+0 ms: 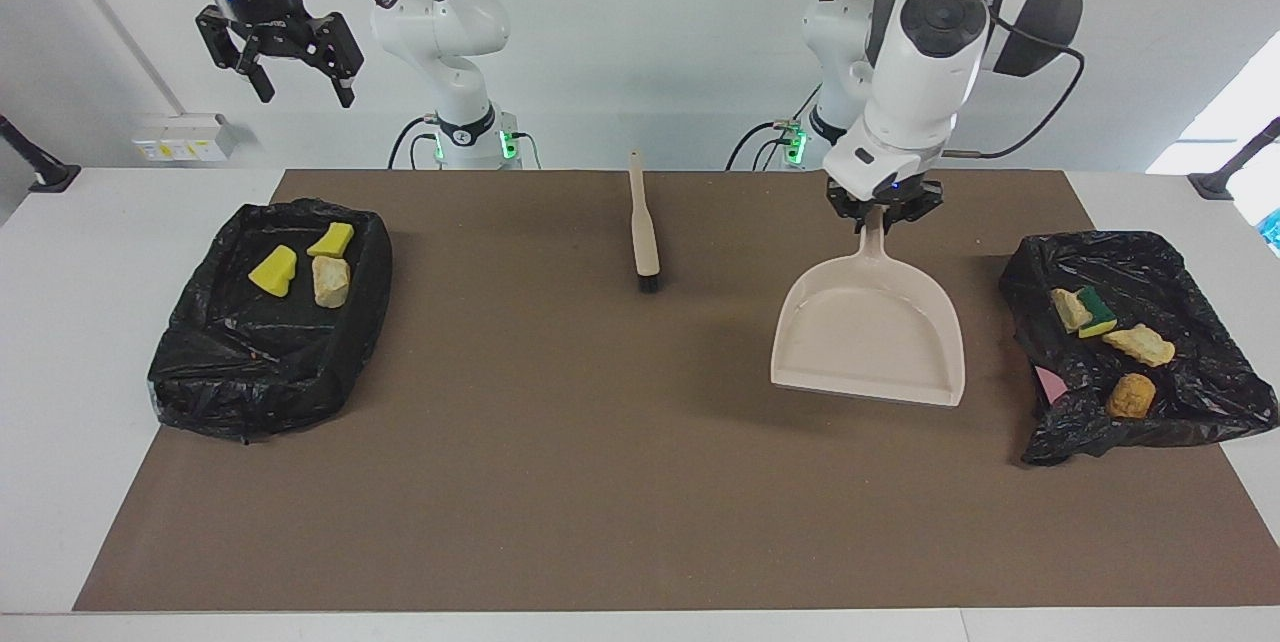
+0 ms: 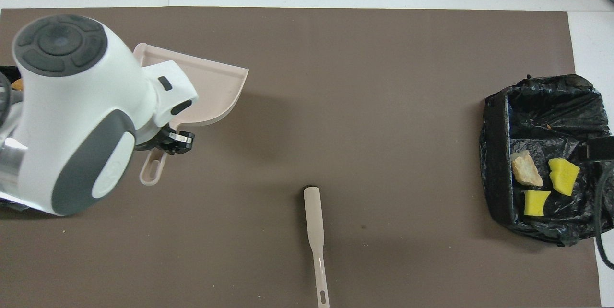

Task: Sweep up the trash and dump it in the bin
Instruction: 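Bring the empty dustpan back to the table center with the left gripper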

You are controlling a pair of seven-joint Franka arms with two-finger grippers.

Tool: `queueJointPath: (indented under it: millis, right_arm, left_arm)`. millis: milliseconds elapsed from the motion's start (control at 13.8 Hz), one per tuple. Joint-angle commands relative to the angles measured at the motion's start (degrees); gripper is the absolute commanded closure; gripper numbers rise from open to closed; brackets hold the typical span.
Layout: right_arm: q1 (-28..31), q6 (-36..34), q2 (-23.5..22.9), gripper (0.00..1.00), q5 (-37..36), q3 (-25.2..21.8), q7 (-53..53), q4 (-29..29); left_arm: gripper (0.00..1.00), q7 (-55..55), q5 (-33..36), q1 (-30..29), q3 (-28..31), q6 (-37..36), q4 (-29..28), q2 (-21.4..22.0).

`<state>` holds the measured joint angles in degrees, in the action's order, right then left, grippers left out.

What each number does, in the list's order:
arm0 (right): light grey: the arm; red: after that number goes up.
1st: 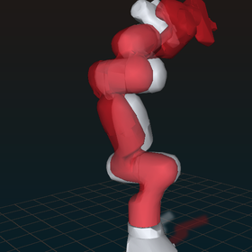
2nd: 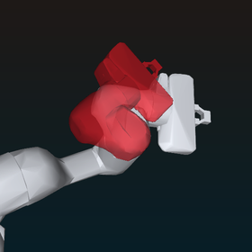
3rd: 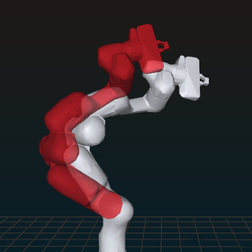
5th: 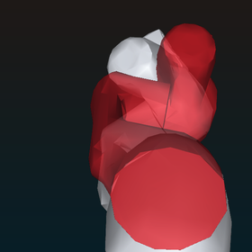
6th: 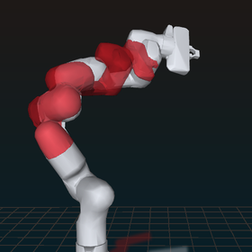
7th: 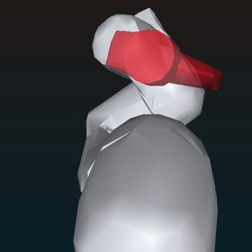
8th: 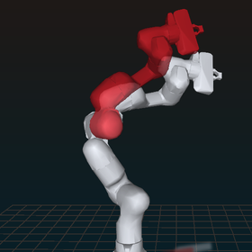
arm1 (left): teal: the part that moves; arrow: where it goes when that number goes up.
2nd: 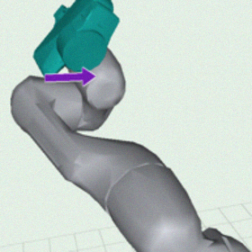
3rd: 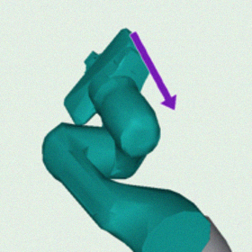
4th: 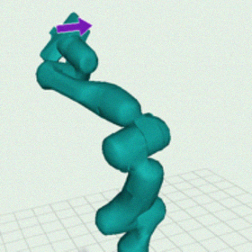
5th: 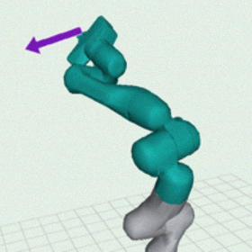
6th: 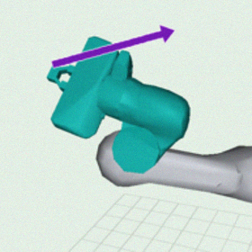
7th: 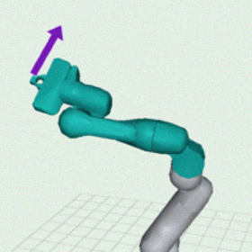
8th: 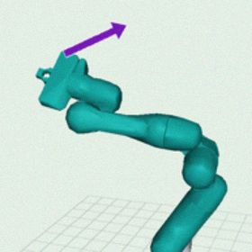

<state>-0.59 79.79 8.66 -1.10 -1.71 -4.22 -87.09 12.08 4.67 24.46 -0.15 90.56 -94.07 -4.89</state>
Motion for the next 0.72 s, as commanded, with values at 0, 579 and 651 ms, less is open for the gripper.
queueJointPath:
  millis: [0, 579, 651]
  right_arm:
    - [0.3, 0.7, 0.5, 0.0, 0.3, 0.0, 1.3, -0.3]
    - [0.3, 0.7, 0.5, 0.0, 0.3, 0.0, 1.3, -0.3]
    - [0.3, 0.7, 0.5, 0.0, 0.3, 0.0, 1.3, -0.3]
  left_arm:
    - [1.0, 5.7, -2.7, 4.7, 1.1, 4.6, -0.4, -1.3]
    - [1.0, 18.8, -4.8, 14.2, 1.1, 20.1, 1.5, -14.8]
    - [1.0, 19.7, -4.8, 14.2, 1.1, 22.4, 1.3, -15.3]
